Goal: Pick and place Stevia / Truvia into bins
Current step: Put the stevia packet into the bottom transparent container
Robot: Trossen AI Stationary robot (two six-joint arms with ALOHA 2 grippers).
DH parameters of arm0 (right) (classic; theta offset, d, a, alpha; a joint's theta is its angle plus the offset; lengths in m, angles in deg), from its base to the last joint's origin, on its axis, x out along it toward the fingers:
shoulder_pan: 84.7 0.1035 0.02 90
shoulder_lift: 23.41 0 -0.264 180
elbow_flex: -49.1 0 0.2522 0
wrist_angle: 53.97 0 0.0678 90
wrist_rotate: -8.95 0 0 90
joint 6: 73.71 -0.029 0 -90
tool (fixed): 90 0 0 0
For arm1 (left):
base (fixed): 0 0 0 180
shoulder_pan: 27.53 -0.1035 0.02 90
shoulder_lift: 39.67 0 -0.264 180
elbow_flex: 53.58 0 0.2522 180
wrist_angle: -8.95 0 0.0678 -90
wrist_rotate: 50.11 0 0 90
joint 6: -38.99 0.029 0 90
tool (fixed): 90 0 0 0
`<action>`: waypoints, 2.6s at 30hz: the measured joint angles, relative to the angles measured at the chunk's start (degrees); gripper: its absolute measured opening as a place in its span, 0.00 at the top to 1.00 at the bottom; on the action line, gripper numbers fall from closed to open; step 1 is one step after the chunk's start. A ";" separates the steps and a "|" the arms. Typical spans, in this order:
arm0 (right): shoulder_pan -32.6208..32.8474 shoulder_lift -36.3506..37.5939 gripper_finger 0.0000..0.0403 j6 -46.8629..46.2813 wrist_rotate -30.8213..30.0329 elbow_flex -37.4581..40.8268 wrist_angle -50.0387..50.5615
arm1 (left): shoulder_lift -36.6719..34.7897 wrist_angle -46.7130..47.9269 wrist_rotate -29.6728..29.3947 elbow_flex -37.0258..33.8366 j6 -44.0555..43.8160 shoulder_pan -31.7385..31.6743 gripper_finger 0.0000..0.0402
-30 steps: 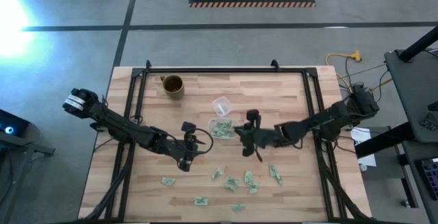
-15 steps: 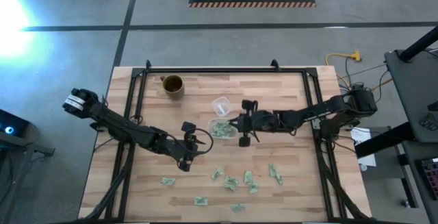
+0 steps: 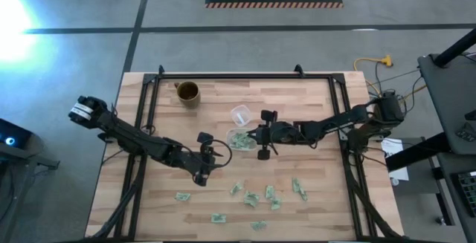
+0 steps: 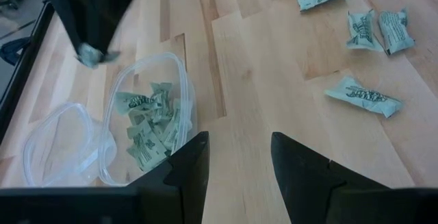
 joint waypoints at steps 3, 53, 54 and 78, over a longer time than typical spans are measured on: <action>-0.34 -2.34 0.92 0.88 -0.02 0.00 -2.08 | 0.00 0.09 0.00 0.00 0.00 0.00 0.65; 4.49 -0.23 0.67 0.11 3.26 0.00 6.12 | 0.06 16.82 9.80 0.13 -43.63 24.63 0.65; 4.49 -0.23 0.66 0.07 3.26 0.00 6.12 | 0.38 16.81 8.92 0.13 -44.05 25.62 0.65; 4.55 -0.23 0.68 -0.96 3.43 0.00 6.12 | 10.36 18.27 7.89 0.28 -52.65 29.81 0.67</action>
